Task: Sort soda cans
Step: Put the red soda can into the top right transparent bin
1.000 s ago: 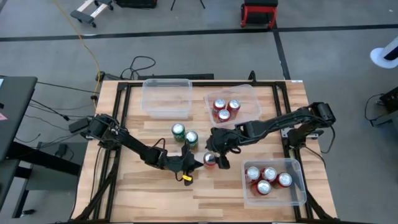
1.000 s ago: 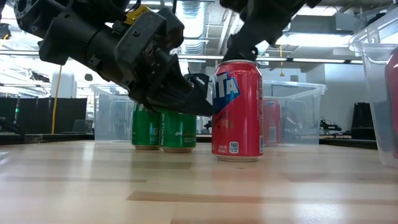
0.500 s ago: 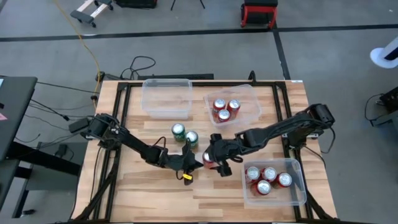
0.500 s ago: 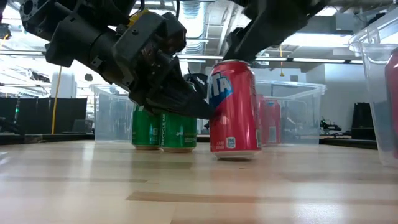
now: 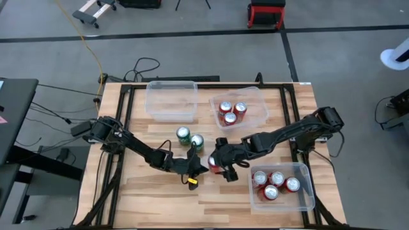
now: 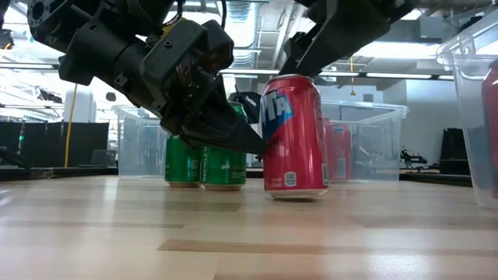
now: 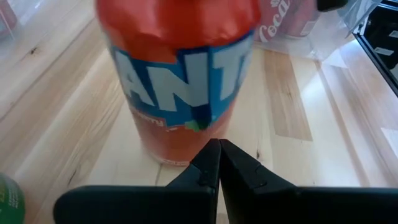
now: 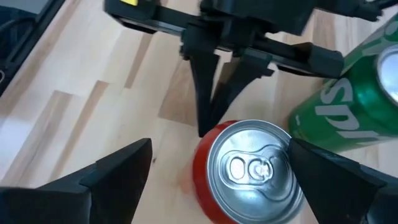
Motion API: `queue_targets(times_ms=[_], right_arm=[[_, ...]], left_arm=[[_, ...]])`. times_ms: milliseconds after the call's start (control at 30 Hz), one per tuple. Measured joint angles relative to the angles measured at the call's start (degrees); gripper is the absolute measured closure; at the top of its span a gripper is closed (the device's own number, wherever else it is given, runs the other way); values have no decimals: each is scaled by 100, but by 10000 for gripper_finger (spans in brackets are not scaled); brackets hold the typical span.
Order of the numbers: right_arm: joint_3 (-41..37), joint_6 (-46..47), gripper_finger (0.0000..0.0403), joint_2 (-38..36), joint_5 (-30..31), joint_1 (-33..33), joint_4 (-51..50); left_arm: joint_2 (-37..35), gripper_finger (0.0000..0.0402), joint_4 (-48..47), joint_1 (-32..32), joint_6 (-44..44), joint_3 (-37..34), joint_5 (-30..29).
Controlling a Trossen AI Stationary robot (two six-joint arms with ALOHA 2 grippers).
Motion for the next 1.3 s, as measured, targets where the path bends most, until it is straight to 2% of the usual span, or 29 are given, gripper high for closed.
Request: queue_targets(times_ms=[100,367,700,933,1133,1300], right_arm=[[0,-1,3,0,53,76,-3],[259,5,3,7,675,198,-390],[481,-60,3,13,699,318,-568],[479,46,3,150,498,69,-523],[484,197,3,447,-132,-173,-455],[481,193,3,682,-198,-189,-530]], left_arm=[[0,398,-10,0,9,0,0],[0,398,-38,0,11,0,-2],[0,398,-71,0,-11,0,-4],[0,398,-79,0,-73,0,-4],[-2,398,-131,-2,-98,0,-3],[-2,398,-185,-2,-103,0,-4]])
